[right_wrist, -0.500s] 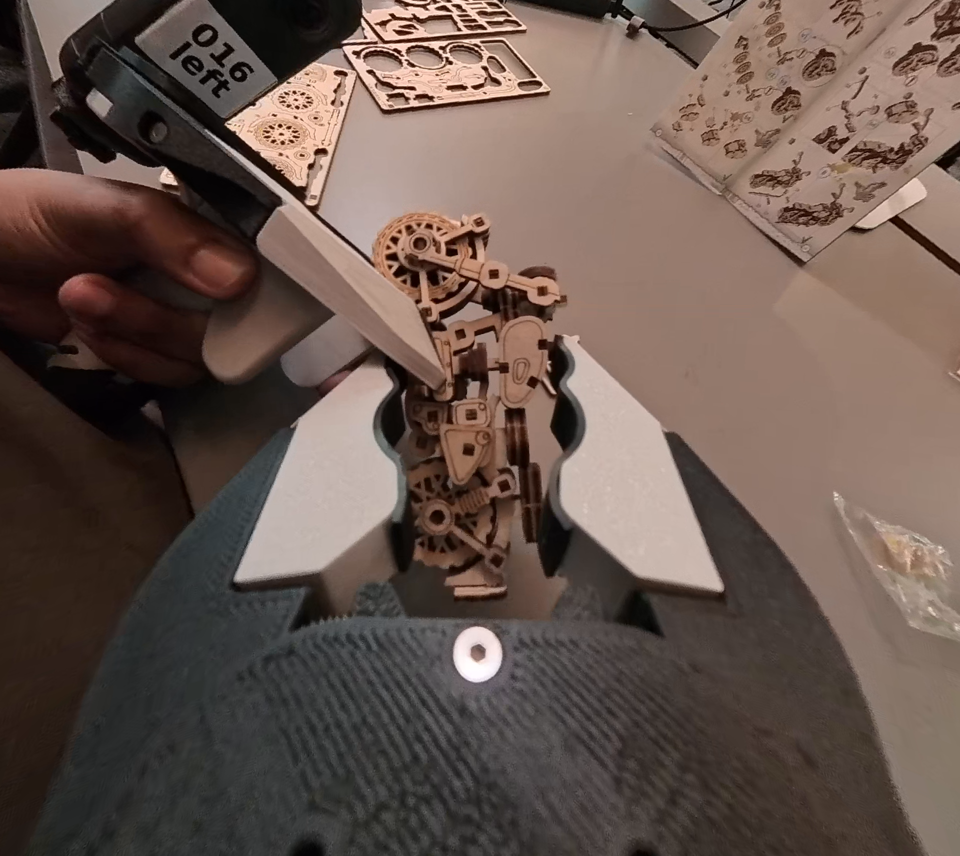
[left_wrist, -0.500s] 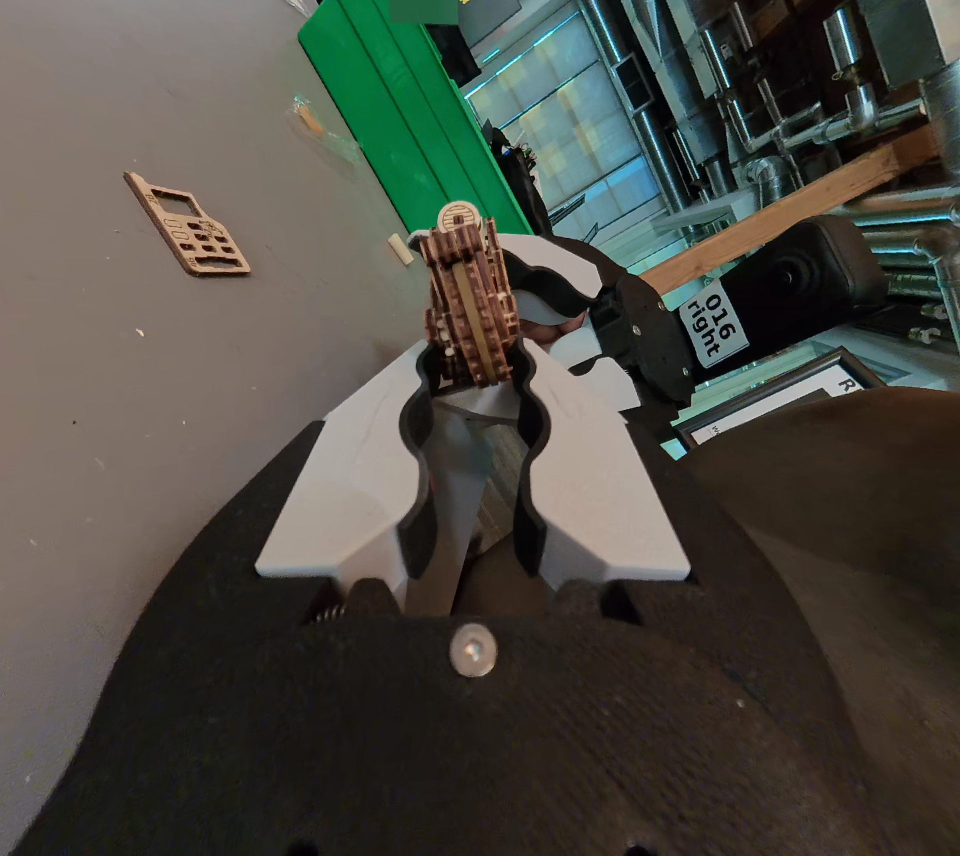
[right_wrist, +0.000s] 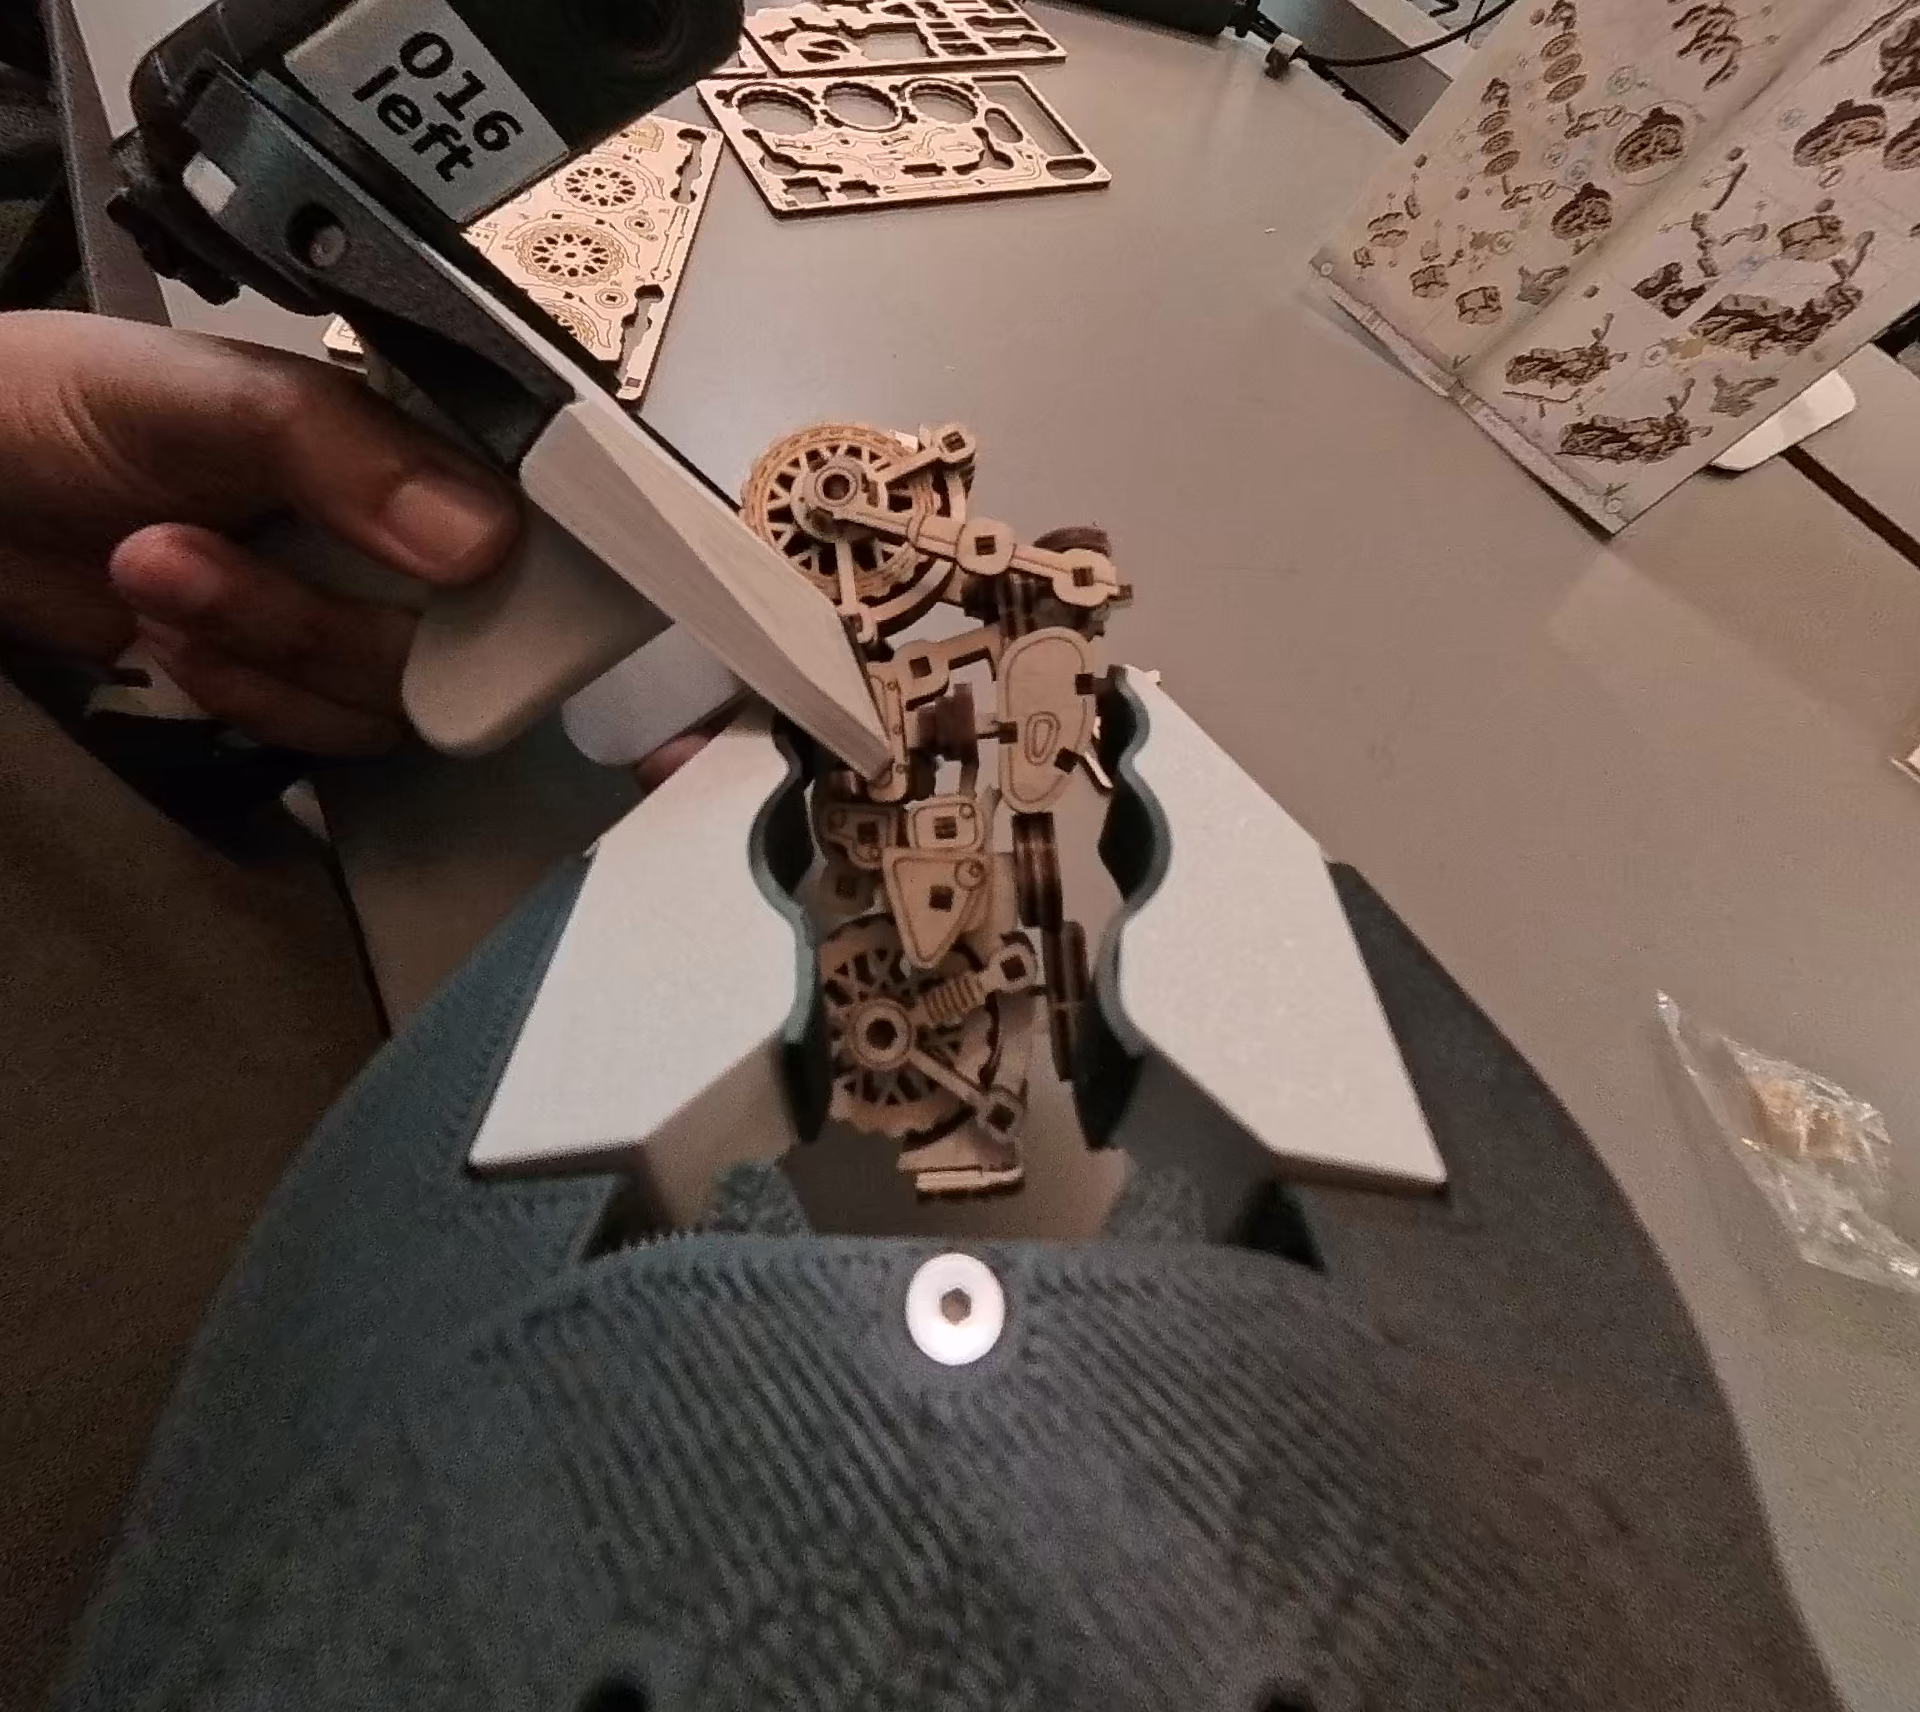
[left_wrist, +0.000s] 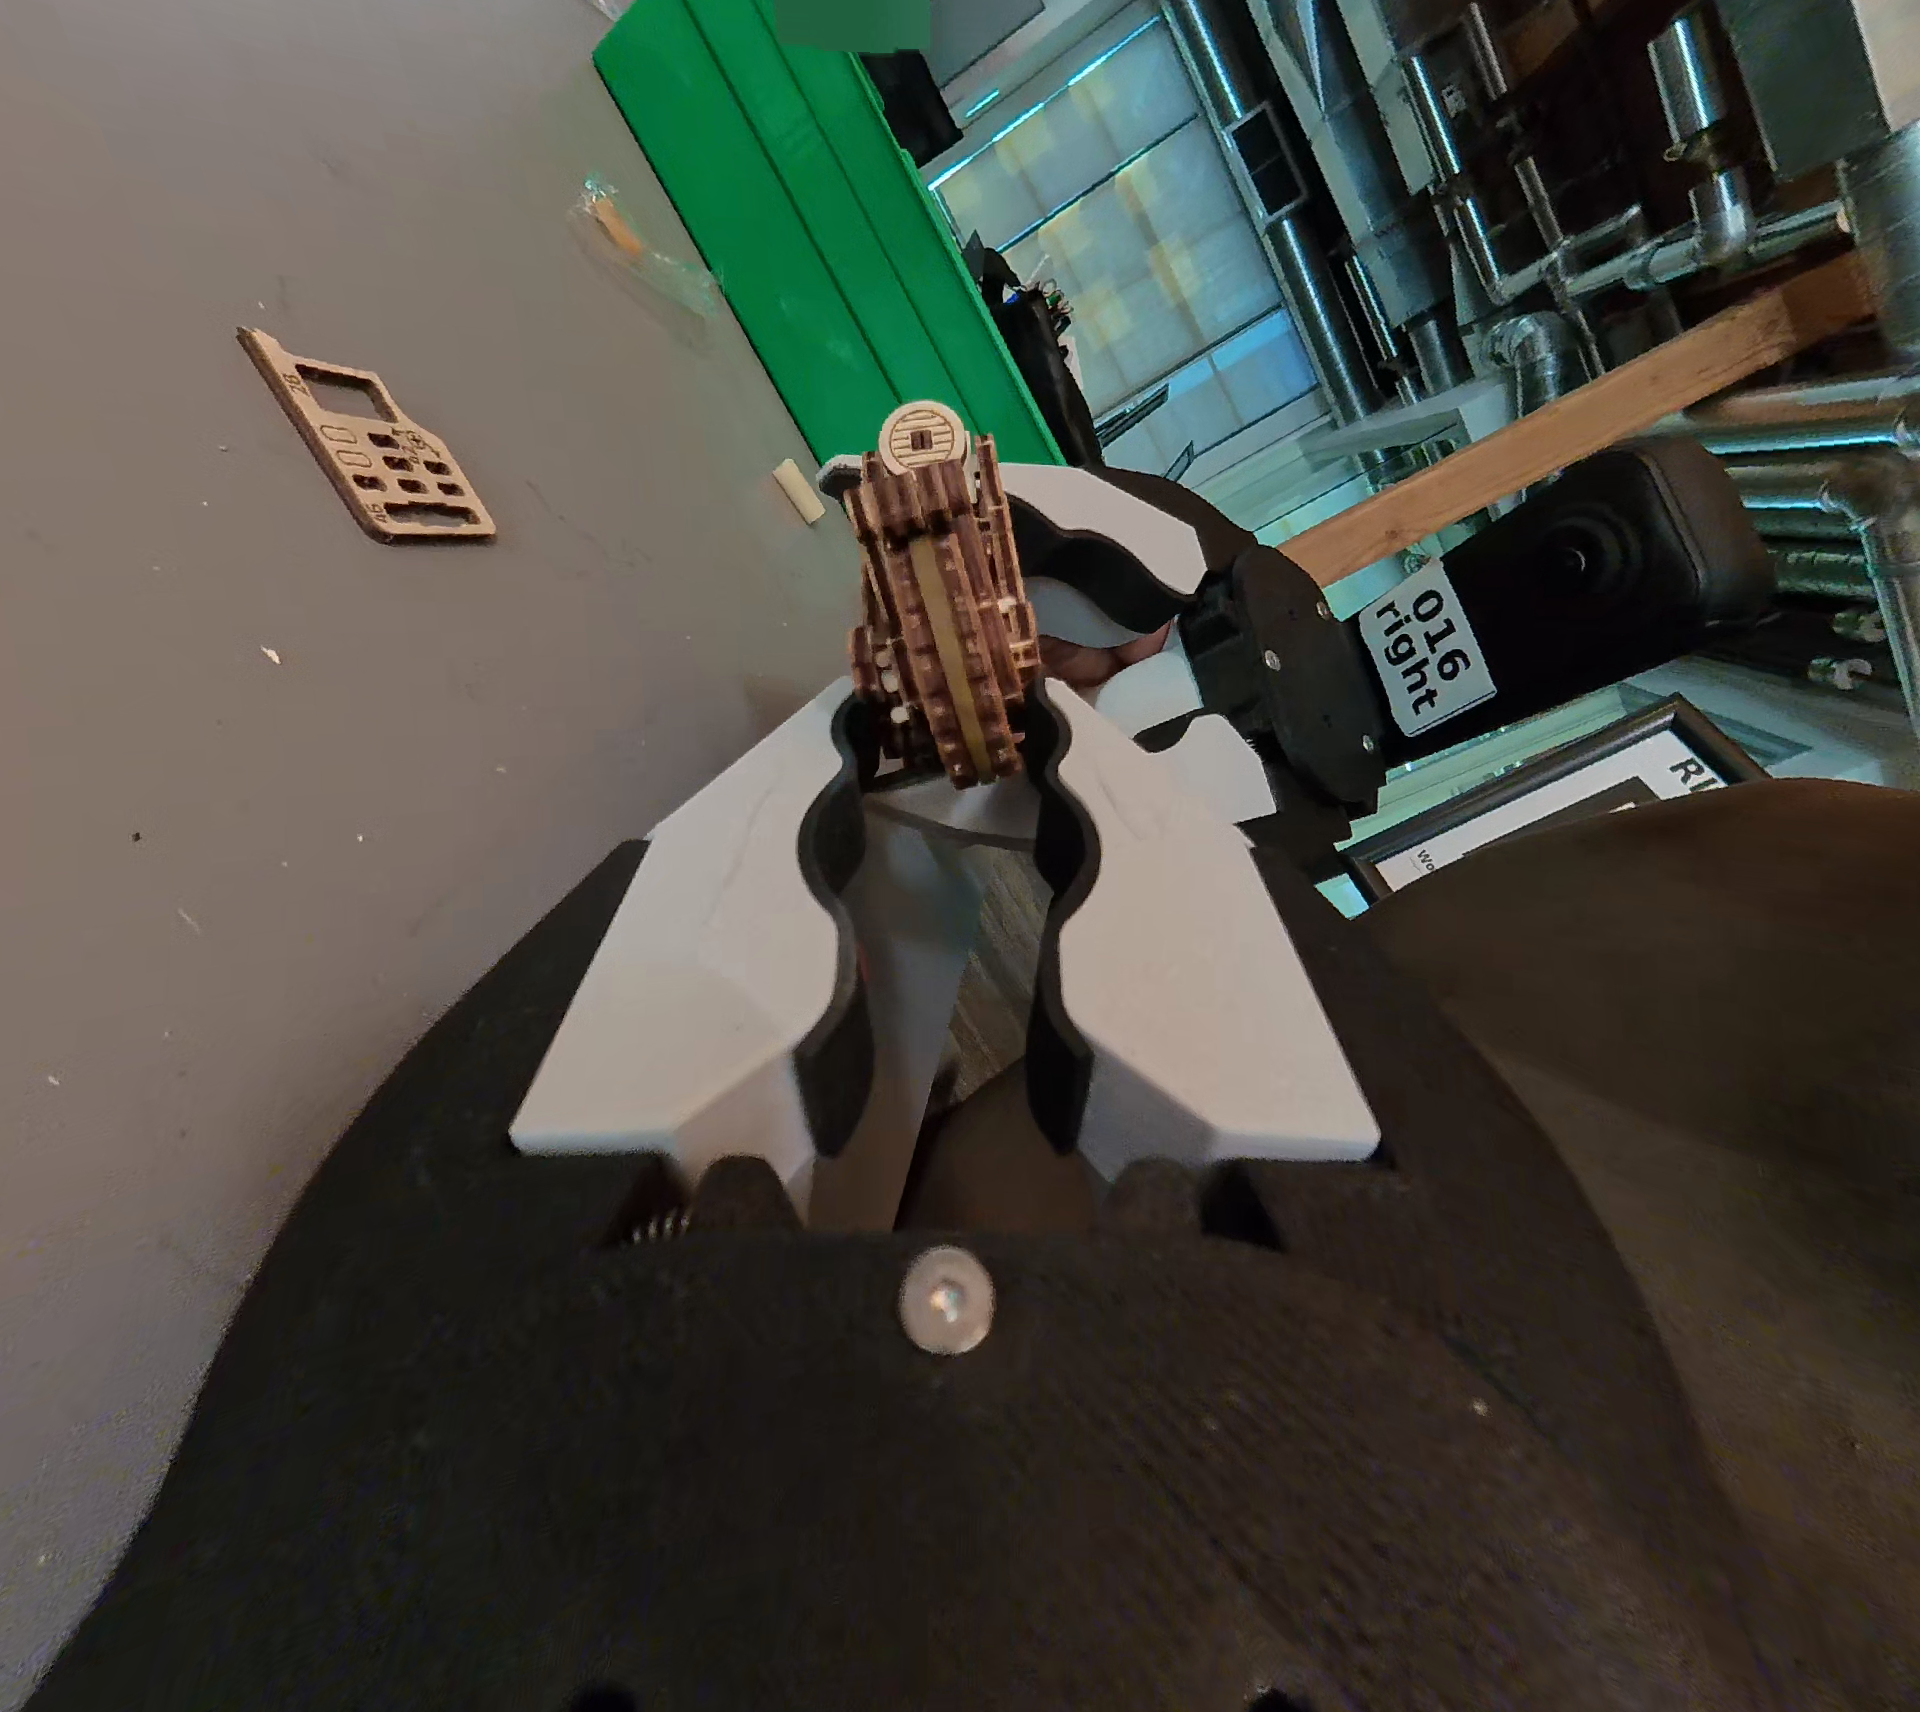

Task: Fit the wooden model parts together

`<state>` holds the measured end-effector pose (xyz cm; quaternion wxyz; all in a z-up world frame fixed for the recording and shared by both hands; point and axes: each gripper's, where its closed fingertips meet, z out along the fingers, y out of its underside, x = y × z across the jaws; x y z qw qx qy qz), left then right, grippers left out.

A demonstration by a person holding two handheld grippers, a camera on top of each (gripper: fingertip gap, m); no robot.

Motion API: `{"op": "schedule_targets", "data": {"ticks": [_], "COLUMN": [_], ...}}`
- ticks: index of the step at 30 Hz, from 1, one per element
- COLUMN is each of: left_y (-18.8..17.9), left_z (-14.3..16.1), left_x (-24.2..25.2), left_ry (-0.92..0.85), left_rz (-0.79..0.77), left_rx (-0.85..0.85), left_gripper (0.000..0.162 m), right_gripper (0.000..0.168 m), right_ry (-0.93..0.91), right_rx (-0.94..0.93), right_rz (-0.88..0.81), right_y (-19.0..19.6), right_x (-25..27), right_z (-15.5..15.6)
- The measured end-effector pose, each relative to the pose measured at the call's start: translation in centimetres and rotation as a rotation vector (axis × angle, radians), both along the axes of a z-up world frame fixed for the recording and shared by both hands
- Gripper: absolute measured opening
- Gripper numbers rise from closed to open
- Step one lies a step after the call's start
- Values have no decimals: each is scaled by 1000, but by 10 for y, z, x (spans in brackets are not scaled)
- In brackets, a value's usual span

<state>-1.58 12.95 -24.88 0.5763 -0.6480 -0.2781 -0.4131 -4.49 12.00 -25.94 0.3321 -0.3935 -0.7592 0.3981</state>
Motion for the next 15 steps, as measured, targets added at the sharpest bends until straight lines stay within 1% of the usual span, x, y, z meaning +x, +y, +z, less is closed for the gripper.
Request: {"op": "schedule_targets", "data": {"ticks": [15], "left_y": [-1], "left_z": [3], "left_x": [1], "left_ry": [-22], "left_rz": [-1], "left_rx": [18], "left_gripper": [25], "right_gripper": [54], "right_ry": [15], "right_rx": [39], "right_rz": [5], "right_y": [0], "right_x": [0], "right_z": [3]}}
